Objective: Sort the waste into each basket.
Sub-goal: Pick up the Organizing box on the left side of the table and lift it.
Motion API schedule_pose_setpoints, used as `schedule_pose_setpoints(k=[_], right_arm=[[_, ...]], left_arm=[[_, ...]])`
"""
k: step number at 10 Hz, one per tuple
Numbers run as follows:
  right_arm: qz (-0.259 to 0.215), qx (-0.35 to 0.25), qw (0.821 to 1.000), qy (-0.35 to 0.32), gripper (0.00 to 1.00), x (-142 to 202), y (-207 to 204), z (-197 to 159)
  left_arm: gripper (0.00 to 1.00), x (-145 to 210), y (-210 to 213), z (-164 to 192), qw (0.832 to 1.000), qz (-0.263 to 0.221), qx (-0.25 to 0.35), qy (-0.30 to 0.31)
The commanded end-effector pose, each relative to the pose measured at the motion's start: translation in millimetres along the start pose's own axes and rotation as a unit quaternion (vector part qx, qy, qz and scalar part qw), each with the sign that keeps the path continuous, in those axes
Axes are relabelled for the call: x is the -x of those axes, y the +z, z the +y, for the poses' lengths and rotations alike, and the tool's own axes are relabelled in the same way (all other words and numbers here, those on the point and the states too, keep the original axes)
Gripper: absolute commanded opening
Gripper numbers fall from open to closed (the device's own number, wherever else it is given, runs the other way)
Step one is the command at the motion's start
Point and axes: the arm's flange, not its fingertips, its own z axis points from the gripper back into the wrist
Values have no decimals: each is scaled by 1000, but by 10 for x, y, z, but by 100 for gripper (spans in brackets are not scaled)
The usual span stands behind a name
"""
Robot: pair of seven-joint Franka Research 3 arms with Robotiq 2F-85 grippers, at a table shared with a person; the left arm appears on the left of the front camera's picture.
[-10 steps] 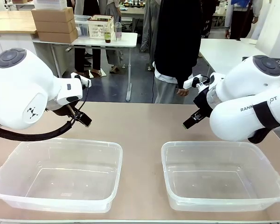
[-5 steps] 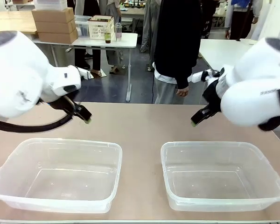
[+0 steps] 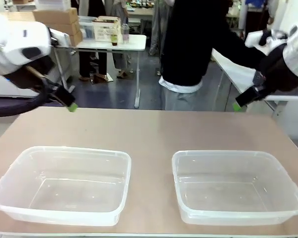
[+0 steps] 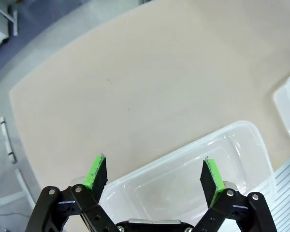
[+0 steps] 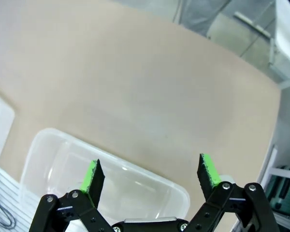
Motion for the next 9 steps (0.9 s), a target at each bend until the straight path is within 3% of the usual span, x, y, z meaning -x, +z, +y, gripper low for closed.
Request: schedule_pose_setpoints(k=[1, 2, 3, 4, 5, 7, 8, 9], right_arm=[[-14, 3, 1000, 0, 100, 0, 122, 3], [-41, -72, 994, -66, 100, 54, 184, -86], [-77, -182, 970, -144, 100, 154, 313, -237], [-98, -283, 935, -190, 100, 308, 406, -413], [-108, -368, 885, -263, 100, 484, 477, -626], [-129, -457, 810, -344, 100, 822, 463, -993], [-152, -474, 783, -372, 100, 988, 434, -1141], [-170, -466, 771, -400, 100, 1148, 386, -1268]], left_arm=[[100, 10, 111, -18, 1000, -8, -3, -6], [100, 50, 148, 55, 998, -14, 67, 1], [100, 117, 282, 182, 982, -35, 183, 15], [100, 195, 406, 360, 953, -59, 295, 37], [100, 283, 502, 577, 916, -87, 381, 92], [100, 470, 596, 873, 864, -144, 454, 164], [100, 597, 634, 999, 845, -188, 460, 196], [100, 758, 656, 1175, 831, -226, 458, 222]])
